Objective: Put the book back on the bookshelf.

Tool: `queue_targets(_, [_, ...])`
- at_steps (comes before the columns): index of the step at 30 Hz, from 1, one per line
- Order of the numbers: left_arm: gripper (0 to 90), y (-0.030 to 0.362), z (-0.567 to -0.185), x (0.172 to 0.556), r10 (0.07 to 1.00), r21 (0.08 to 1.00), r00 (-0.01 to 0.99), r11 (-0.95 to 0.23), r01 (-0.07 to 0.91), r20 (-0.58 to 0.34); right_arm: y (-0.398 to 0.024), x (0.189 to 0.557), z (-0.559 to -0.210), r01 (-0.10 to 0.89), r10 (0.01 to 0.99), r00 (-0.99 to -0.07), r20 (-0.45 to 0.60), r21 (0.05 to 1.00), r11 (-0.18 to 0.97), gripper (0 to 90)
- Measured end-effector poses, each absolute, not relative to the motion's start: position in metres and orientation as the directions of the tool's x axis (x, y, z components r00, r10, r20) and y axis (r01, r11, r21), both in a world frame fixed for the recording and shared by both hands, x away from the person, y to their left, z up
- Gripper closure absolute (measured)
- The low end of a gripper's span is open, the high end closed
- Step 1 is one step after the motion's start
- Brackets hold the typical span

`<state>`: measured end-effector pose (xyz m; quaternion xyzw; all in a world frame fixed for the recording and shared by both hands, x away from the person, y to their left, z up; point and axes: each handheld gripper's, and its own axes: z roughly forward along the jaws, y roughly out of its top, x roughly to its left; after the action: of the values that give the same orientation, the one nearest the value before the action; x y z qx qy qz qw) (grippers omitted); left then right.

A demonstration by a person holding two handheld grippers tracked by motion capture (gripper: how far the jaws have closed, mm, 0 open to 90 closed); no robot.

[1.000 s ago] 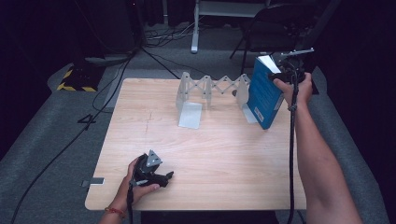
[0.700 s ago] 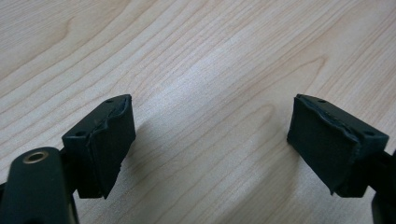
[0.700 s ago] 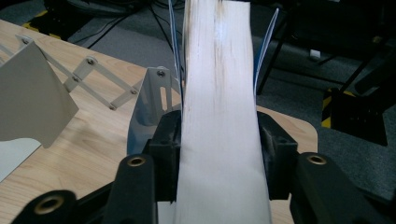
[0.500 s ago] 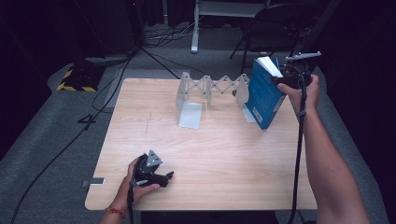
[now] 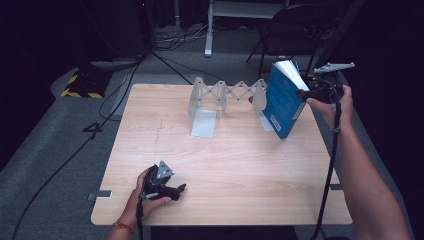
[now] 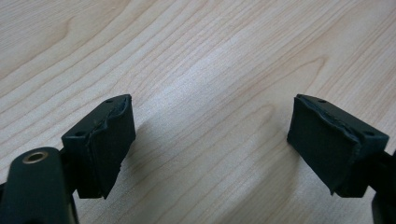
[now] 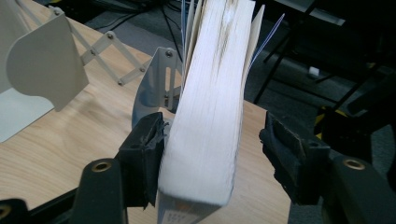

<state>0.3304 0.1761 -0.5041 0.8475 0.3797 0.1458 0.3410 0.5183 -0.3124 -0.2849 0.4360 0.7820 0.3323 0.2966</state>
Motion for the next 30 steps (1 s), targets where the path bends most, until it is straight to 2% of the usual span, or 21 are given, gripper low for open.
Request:
queue_targets(10, [15.2,0.176,-0.504,0.33,0.743,0.689,0.669,-0.479,0.544,-0.012,-0.325,0.499,-0.296,0.453,0.855,-0.493,-0.159,0.793,0.409,35.7])
queue_targets(18, [15.1,0.176,-0.504,0.33,0.743,0.689,0.669,-0.479,0.545,-0.012,-0.324,0.479,-0.313,0.415,0.807,-0.563,-0.181,0.782,0.465,31.8])
queue_targets(30, [15.2,0.176,-0.504,0.33,0.743,0.689,0.669,-0.479,0.544,-0.012,-0.329,0.457,-0.347,0.407,0.783,-0.6,-0.164,0.78,0.475,32.4])
